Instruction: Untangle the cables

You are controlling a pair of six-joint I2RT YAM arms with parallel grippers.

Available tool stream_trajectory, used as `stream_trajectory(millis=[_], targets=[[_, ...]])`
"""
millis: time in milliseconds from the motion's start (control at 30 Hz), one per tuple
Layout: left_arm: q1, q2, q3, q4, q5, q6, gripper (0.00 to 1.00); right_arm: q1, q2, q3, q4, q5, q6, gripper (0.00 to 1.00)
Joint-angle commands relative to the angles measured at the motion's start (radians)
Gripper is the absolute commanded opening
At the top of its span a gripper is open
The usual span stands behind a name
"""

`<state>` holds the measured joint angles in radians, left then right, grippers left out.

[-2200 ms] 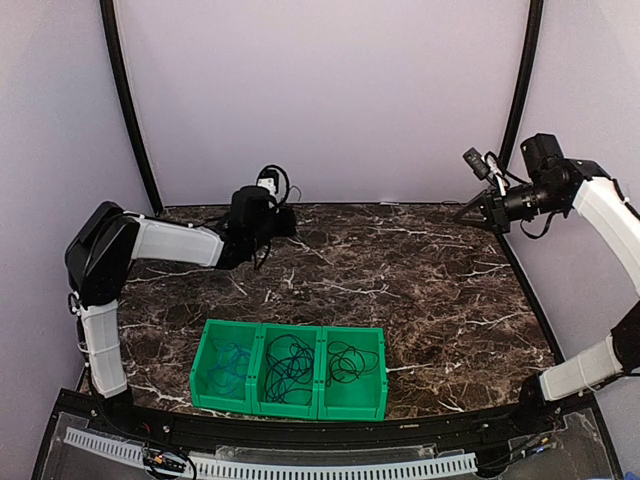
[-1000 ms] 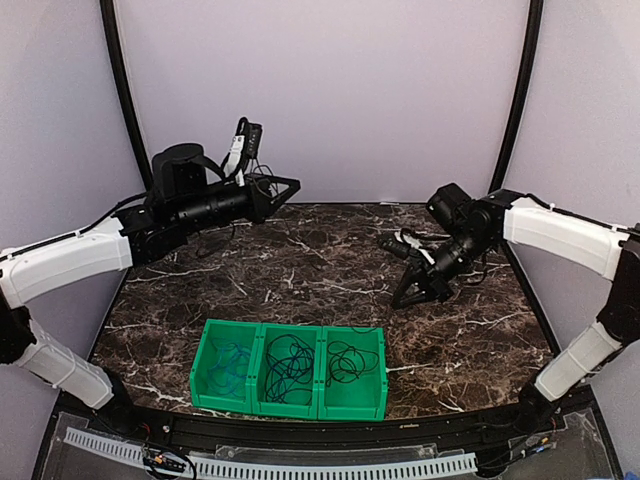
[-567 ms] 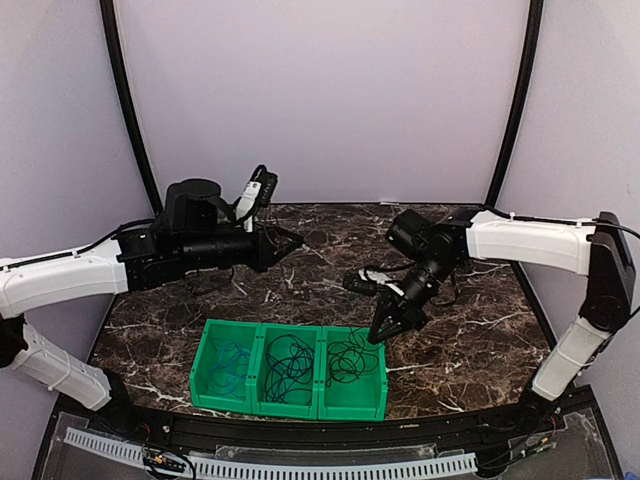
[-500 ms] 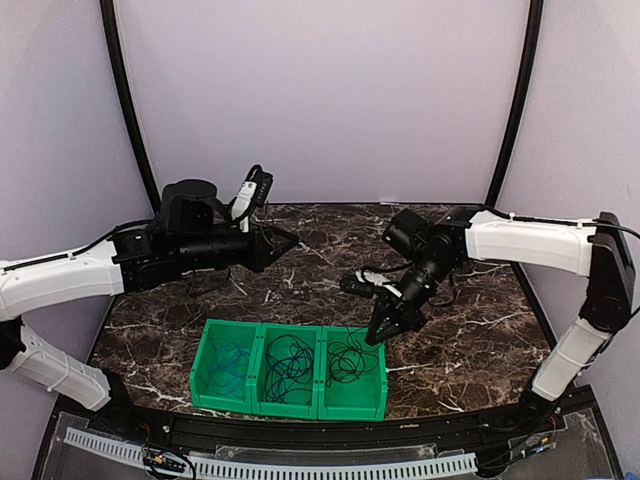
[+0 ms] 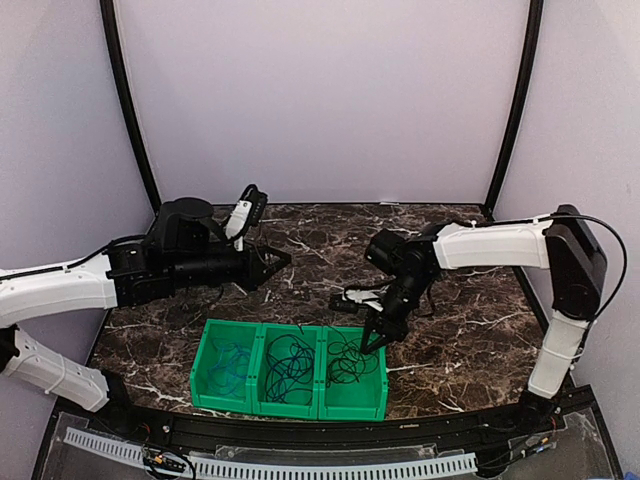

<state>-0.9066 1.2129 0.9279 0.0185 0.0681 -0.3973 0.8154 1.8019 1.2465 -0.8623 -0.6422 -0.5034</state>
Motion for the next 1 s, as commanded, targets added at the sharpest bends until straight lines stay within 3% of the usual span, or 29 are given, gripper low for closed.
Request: stream_trajectory(millis=[0, 200, 467, 533, 767, 967], targets=[[-0.026, -0.016, -0.039, 0.016, -0.005, -0.023, 0.0, 0.031, 0.034, 0.047, 0.028, 0.043, 0.031, 0.0], [-0.058, -0.011, -0.046, 0.029, -0.023, -0.014, 0.0, 0.052, 0.039, 0.07, 0.019, 0.074, 0.04, 0.07], [-0.072, -0.021, -0.049, 0.023, -0.04, 0.017, 0.0, 0.051, -0.1, 0.039, -0.031, 0.172, 0.0, 0.42], [-0.072, -0.016, -0.05, 0.025, -0.033, 0.022, 0.0, 0.05, -0.147, 0.021, -0.037, 0.188, -0.007, 0.47], [-0.09, 0.044, -0.014, 0.054, 0.006, 0.05, 0.0, -0.003, -0.253, -0.017, -0.077, 0.162, -0.039, 0.51], [-0.145, 0.173, 0.075, 0.126, 0.046, 0.084, 0.0, -0.155, -0.303, -0.033, -0.083, 0.117, -0.059, 0.52]])
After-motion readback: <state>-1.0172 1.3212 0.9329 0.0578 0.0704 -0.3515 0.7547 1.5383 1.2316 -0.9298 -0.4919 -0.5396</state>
